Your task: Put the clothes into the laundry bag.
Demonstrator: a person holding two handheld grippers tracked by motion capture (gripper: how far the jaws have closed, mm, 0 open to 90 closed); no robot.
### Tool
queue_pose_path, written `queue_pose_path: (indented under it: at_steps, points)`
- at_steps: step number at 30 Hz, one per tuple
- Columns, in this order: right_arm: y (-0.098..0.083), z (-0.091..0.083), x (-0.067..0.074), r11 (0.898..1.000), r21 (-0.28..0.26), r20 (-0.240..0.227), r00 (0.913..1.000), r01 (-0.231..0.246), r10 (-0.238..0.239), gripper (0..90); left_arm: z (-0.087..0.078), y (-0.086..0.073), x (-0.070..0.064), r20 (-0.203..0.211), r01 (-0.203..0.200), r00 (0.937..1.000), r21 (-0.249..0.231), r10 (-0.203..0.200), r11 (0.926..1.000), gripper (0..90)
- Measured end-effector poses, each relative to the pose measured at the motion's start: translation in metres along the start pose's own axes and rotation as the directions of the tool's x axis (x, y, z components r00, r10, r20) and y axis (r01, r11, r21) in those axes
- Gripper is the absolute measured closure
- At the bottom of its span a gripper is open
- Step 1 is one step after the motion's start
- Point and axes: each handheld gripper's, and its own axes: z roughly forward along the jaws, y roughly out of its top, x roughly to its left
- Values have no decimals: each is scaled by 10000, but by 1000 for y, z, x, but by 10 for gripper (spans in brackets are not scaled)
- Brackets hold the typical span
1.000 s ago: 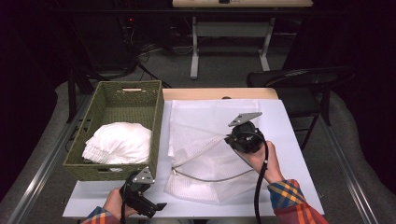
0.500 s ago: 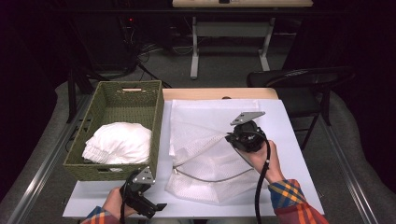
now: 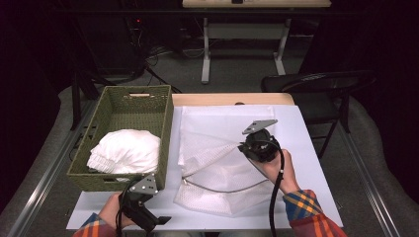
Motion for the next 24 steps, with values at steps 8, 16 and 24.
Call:
queue_pose_path:
  at_steps: [8, 16, 24]
  points:
    - [-1, 1, -1, 9999, 104, 52, 10000, -31, 31, 880, -40, 18, 11, -93, -636, 9979, 272, 639, 9976, 9]
    - [-1, 2, 0, 10000, 83, 67, 10000, 25, -25, 880, -66, 32, 32, -443, -792, 9957, 575, 818, 9952, 0]
    - [-1, 3, 0, 9999, 142, 73, 10000, 14, -16, 880, -83, 45, 56, -933, -1050, 9888, 1172, 1162, 9875, 0]
